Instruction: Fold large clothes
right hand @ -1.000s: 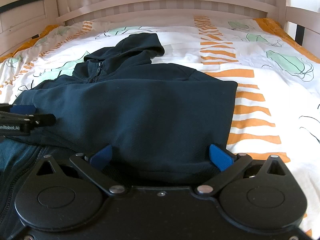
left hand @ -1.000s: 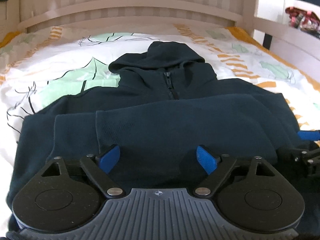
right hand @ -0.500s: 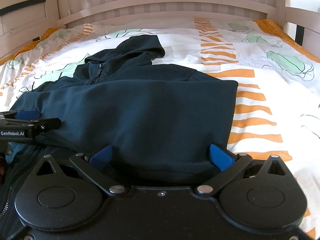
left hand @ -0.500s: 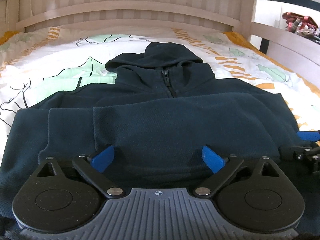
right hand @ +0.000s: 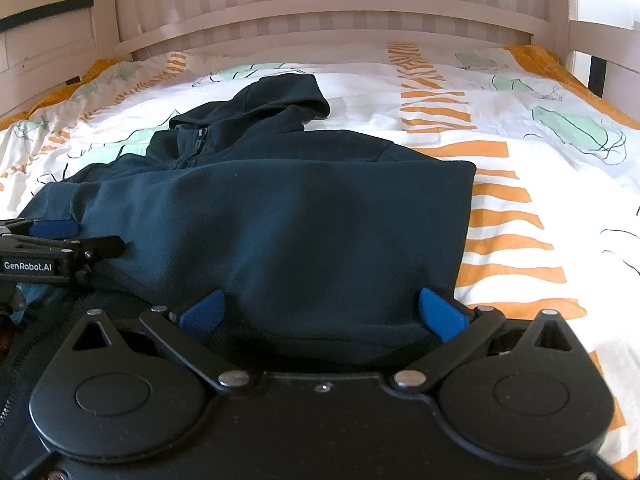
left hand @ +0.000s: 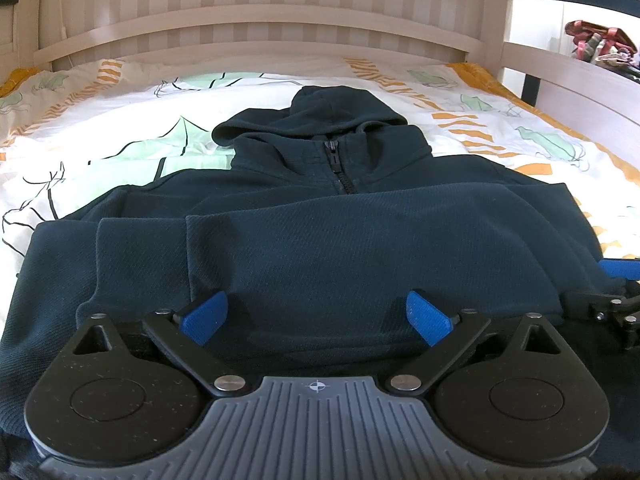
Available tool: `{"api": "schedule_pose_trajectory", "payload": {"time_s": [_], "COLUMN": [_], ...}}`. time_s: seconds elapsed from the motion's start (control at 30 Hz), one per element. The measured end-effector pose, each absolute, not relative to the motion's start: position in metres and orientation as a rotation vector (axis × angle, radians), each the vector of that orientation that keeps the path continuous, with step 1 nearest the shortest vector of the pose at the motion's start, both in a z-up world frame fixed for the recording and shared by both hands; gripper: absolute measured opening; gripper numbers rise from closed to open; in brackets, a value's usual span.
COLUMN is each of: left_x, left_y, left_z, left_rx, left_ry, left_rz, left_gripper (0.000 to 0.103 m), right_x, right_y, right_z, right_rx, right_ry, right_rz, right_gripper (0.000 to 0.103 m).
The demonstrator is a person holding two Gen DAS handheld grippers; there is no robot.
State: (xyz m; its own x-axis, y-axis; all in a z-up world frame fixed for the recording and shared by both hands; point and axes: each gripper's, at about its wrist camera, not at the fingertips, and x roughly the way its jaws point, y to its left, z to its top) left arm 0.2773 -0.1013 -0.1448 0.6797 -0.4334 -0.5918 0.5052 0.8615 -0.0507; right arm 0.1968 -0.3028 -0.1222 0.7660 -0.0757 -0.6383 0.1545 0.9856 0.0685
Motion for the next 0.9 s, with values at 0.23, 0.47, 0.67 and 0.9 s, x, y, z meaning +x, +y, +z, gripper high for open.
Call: {"api": "schedule_pose_trajectory", "payload": {"time_s": [0.23,0.47,0.67,0.9], "left_x": [0.2774,0.2779,0.2780,0.2781], "left_y": [-0.1014,-0.1004,-0.1000,-0.0996], "left_z": [-0.1450,-0.1437,-0.1434,-0.1434], "left_rx": [0.121,0.115,0.111,0.109], "left_ry": [0.632,0.633,0.633,0.633], "left_rz": [-0.528,-0.531,-0.533,-0.533], "left_gripper": [0.098,0.098,0.098,0.098], "right_x": [0.1973,0.1973,0.1973,0.1971], "right_y": [-0.3031,-0.3042,-0.3042,-0.3050], "right_z": [-0.1224,-0.1230,-0.1234,-0.1232], "right_rx": [0.119,0.120,0.123,0.131], "right_ry": [0.688,0.689,0.689,0.689], "right_rz": [-0.125,-0.124,-0.123,-0.120], "right_gripper": [0.103,0.103,0.103,0.103]}}
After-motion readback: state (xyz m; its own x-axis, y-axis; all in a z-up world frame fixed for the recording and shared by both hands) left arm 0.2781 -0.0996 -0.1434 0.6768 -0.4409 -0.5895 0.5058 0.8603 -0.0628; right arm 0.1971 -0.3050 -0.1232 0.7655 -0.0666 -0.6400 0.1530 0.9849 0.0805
